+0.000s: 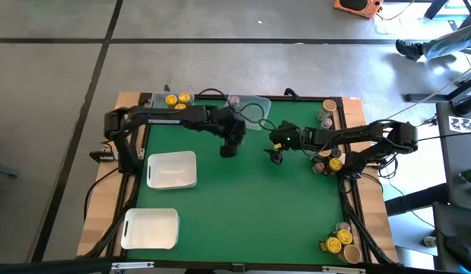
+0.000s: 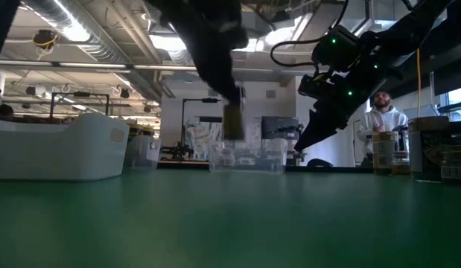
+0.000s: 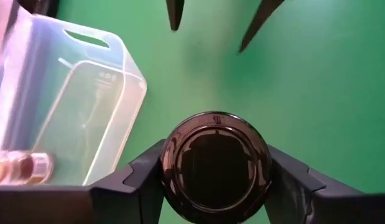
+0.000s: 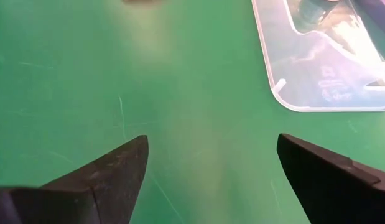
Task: Sort spices by type
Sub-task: Put the black seasoning bottle into the top white bin
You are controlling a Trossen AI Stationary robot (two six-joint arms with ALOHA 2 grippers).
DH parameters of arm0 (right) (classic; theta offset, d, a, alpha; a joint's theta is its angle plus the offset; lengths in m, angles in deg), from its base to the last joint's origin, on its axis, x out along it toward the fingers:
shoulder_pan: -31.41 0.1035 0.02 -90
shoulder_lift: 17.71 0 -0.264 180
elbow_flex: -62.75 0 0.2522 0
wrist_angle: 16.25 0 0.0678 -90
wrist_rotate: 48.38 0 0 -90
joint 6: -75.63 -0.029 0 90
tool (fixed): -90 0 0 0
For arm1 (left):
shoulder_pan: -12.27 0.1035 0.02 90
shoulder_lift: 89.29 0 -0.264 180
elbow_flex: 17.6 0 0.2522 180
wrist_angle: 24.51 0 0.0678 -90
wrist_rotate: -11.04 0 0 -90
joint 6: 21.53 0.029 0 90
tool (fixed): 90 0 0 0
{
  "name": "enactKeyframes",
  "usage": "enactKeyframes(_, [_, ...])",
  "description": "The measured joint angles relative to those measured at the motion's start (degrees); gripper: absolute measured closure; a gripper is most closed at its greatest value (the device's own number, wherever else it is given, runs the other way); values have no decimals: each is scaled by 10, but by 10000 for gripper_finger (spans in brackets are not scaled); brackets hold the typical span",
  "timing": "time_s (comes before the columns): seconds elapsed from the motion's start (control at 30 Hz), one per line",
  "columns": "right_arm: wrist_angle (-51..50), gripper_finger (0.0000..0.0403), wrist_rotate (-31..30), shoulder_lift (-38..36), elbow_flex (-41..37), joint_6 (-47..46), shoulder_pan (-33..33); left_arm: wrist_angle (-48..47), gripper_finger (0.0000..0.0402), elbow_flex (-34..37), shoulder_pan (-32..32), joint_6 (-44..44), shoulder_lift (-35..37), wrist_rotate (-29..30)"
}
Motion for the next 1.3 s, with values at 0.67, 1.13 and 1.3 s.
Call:
enactKeyframes(0.67, [25, 49, 0, 0, 0, 14, 0, -288, 201, 67, -141, -336, 258, 117])
enactKeyframes(1.13, [64, 49, 31, 0, 0, 22, 0, -312, 201, 266, -241, -597, 401, 157])
enactKeyframes(1.3, [63, 49, 31, 0, 0, 22, 0, -327, 201, 313, -251, -642, 406, 158])
